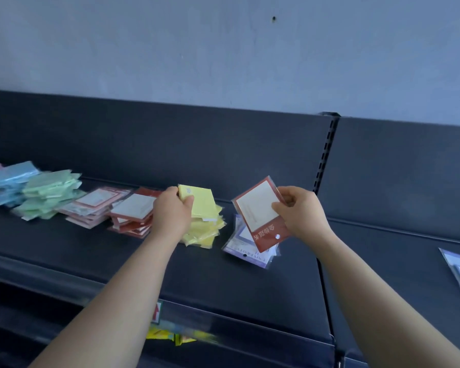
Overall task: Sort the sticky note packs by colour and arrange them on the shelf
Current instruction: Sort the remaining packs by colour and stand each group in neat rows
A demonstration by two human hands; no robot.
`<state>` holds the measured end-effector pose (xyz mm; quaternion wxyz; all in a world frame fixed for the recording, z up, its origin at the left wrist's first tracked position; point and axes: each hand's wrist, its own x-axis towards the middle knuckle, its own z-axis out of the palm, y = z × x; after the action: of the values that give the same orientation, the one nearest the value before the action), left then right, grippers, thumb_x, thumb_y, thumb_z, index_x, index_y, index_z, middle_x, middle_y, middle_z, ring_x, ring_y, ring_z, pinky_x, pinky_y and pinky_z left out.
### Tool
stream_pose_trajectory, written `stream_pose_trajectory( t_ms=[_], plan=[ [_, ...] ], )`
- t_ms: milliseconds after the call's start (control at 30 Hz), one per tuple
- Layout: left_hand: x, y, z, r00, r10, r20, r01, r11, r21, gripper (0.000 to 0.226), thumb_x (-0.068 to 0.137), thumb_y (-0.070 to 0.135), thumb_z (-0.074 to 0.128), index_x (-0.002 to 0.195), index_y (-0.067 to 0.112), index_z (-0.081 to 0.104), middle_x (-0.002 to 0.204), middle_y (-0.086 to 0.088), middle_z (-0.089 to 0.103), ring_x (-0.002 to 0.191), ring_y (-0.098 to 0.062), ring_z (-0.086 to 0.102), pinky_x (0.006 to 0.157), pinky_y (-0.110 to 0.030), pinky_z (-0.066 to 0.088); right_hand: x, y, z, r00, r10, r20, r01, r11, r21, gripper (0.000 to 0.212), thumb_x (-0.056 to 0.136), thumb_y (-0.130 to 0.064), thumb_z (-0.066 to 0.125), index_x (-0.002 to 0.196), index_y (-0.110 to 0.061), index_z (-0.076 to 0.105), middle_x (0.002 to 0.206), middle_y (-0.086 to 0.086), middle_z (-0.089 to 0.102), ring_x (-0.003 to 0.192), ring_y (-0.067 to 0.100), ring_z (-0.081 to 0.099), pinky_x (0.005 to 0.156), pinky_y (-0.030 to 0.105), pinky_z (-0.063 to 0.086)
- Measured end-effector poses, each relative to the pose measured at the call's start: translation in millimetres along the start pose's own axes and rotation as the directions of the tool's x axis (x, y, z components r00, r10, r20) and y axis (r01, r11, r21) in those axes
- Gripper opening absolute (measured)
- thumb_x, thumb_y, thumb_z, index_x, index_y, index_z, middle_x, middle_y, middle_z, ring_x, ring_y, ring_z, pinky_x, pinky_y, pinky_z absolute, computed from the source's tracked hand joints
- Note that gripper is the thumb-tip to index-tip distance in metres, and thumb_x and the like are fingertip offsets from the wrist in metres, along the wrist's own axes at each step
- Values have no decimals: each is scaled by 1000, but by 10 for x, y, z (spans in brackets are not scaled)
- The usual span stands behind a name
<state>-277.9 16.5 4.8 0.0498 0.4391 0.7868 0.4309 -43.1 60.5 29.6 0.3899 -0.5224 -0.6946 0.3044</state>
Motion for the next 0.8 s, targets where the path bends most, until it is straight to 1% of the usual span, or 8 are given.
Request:
stream_pose_trajectory(
  t_ms=[67, 200, 300, 400, 467, 633, 700, 800],
  plan=[
    [29, -39, 31, 1000, 1, -22, 0, 998, 59, 21, 94, 24, 58, 94, 3, 60, 93, -11, 65, 80, -24, 53, 65, -31, 36, 74, -7, 22, 1000, -4, 11, 4, 1000, -6, 29, 87, -8, 54, 109, -21, 67, 85, -18, 65, 74, 4, 63, 59, 23, 52],
    [59, -136, 87, 999, 15, -30, -11, 990, 142, 25, 93, 28, 60, 90, 3, 58, 89, -12, 65, 83, -29, 59, 65, -35, 41, 220, -23, 54, 999, -22, 26, 22, 1000, 6, 25, 89, -9, 54, 107, -21, 66, 87, -14, 67, 72, 6, 65, 55, 22, 51],
    [44, -146, 57, 996, 71, -49, -61, 982, 177, 26, 93, 28, 60, 96, 2, 61, 95, -12, 67, 88, -31, 61, 73, -39, 49, 319, -38, 79, 999, -36, 18, 35, 998, 53, 26, 88, -9, 56, 111, -19, 65, 92, -10, 69, 78, 12, 67, 65, 29, 57],
    [-40, -155, -34, 983, 134, -127, -108, 975, 195, 25, 96, 27, 53, 104, 5, 62, 99, -9, 66, 90, -28, 60, 70, -35, 45, 411, -87, 149, 999, -45, 12, 44, 992, 117, 26, 88, -9, 58, 111, -18, 65, 93, -7, 70, 80, 15, 69, 71, 37, 59],
    [-146, -148, -92, 971, 179, -156, -157, 977, 146, 23, 96, 26, 52, 105, 10, 65, 95, -3, 66, 87, -22, 60, 69, -31, 44, 450, -155, 240, 998, -49, 25, 44, 984, 172, 22, 88, -10, 59, 106, -20, 65, 92, -6, 70, 80, 17, 70, 69, 42, 60],
    [-260, -138, -147, 989, 150, -11, -150, 985, -81, 29, 95, 33, 55, 117, 18, 67, 108, 7, 68, 94, -6, 60, 79, -22, 45, 463, -418, 573, 993, -63, 98, 39, 973, 229, 18, 90, -10, 59, 101, -23, 64, 95, -4, 70, 84, 19, 70, 75, 44, 60],
    [-195, -181, -212, 990, 141, 17, -138, 981, -138, 28, 94, 36, 55, 109, 18, 70, 102, 8, 71, 93, -8, 64, 75, -24, 48, 442, -520, 746, 991, -56, 118, 24, 965, 260, 17, 90, -10, 59, 104, -20, 65, 96, -2, 71, 84, 20, 70, 78, 44, 59],
    [-56, -301, -395, 992, 120, 31, -111, 970, -216, 19, 92, 30, 60, 93, 18, 73, 82, 10, 73, 77, -9, 68, 70, -33, 54, 389, -652, 1043, 988, -61, 143, 18, 958, 286, 18, 92, -10, 58, 107, -16, 65, 94, -3, 70, 82, 18, 70, 74, 39, 60]
  ],
)
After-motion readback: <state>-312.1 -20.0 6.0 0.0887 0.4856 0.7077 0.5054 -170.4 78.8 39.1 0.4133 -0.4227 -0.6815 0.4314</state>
